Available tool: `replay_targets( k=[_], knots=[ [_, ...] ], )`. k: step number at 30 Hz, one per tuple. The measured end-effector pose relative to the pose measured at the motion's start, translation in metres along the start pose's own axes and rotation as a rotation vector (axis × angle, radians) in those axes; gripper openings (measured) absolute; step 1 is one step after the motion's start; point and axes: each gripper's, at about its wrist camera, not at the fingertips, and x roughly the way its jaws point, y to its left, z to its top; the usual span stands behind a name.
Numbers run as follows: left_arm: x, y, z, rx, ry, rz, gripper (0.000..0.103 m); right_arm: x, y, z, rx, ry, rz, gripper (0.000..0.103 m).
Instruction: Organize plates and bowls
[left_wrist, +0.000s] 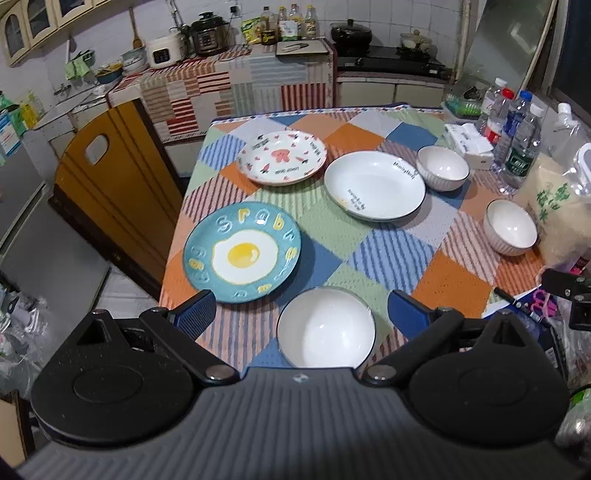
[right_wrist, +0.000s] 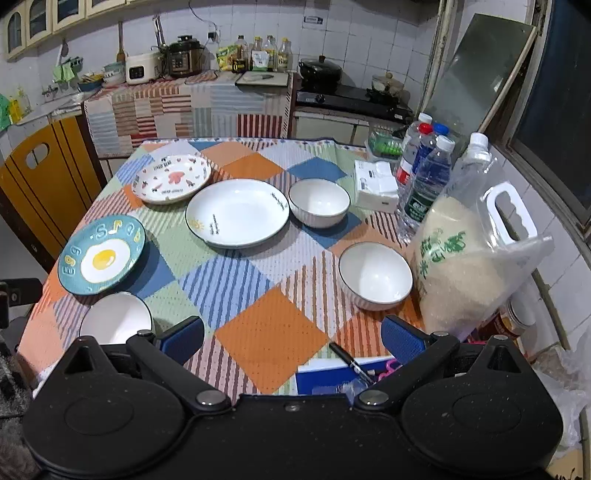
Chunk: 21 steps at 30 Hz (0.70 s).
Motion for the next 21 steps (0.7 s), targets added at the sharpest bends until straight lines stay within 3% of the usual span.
replay_targets(
  k=[2, 8, 12, 15, 21],
  knots=[
    [0.005, 0.002, 0.008, -0.001, -0.004, -0.025, 0.101, 0.000, -0.002, 0.003, 0.000, -0.045, 0.032, 0.103],
    [0.037, 0.000, 0.040, 0.022, 0.008, -0.041, 0.101, 0.015, -0.016, 0.012, 0.012, -0.318, 0.220, 0.103],
    [0.073, -0.002, 0.058, 0.002, 0.029, -0.090, 0.100, 0.049, -0.014, 0.036, 0.008, -0.284, 0.338, 0.103],
    [0.104, -0.003, 0.067, -0.009, 0.025, -0.104, 0.100, 0.081, -0.012, 0.048, 0.013, -0.278, 0.379, 0.102],
    [0.172, -0.003, 0.083, -0.021, -0.003, -0.060, 0.098, 0.158, -0.018, 0.063, 0.162, -0.176, 0.433, 0.096]
  ],
)
